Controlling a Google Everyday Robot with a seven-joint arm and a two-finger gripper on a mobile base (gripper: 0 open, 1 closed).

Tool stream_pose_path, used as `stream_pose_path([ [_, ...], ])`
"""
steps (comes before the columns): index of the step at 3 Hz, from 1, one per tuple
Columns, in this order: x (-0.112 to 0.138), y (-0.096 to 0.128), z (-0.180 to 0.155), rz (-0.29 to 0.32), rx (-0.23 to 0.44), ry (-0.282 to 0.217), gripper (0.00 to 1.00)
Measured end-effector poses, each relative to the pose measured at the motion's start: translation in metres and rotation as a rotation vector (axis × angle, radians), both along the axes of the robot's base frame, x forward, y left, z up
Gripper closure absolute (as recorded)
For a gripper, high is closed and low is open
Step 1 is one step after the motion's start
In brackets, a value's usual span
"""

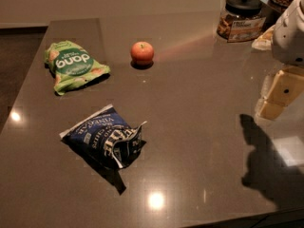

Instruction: Pick blue chip bag

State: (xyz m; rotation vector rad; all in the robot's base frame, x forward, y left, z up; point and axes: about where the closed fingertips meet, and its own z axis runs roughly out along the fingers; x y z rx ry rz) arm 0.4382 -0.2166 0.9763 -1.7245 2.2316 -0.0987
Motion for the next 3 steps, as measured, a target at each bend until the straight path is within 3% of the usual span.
stream_pose_path([
  [1,0.0,0.0,0.0,0.0,0.0,0.0,0.0],
  [2,0.003,0.017,-0.008,0.028,0.031,0.023,0.0],
  [3,0.006,0.051,-0.021,0.084,0.085,0.051,0.0],
])
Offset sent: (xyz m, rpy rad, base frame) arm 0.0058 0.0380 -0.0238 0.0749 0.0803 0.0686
